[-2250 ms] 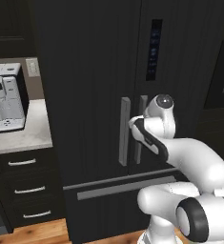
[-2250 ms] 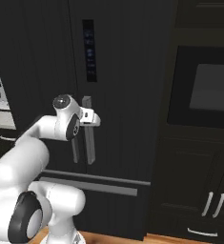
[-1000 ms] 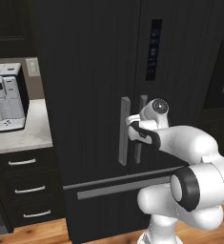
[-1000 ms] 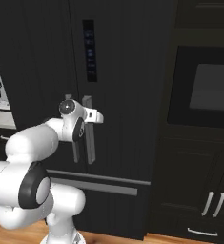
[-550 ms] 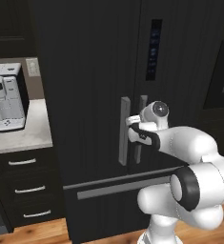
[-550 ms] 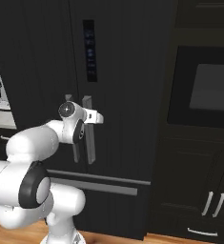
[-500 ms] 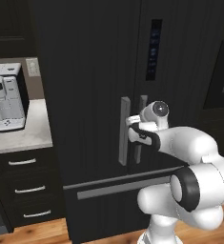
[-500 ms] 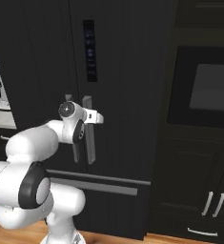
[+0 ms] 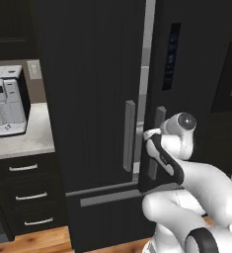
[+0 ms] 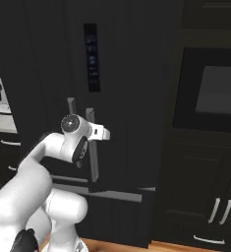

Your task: Retrieve a lemon from the fridge and place it on the cutting board with the fish.

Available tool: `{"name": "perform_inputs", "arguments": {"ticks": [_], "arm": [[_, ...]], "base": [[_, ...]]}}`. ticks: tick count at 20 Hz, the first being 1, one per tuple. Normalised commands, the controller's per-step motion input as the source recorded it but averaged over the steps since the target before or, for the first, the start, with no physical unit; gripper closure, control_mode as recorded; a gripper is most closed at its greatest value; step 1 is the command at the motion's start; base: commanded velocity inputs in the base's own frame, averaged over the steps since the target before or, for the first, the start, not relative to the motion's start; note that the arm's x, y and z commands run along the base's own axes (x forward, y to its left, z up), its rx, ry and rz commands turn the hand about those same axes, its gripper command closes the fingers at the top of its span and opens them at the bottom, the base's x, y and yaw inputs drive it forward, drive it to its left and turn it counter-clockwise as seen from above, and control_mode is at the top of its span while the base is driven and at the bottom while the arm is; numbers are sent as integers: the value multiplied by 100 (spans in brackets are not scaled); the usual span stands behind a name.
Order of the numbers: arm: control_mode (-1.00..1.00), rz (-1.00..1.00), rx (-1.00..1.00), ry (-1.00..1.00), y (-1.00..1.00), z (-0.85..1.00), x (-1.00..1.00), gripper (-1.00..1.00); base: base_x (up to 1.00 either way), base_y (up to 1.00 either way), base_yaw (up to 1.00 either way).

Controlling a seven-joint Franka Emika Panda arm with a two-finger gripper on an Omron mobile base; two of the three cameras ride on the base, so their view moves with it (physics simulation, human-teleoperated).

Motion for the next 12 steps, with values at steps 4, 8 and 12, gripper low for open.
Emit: {"name": "perform_inputs", "arguments": {"ticks": [4,8,12], "arm": [[-100,2,12,1,-96,23,-100,100],[-100,7,14,0,-100,16,-100,100],[-100,8,12,5,-100,27,-100,100]], "base": [[0,0,0],[0,0,0],[0,0,0]]}}
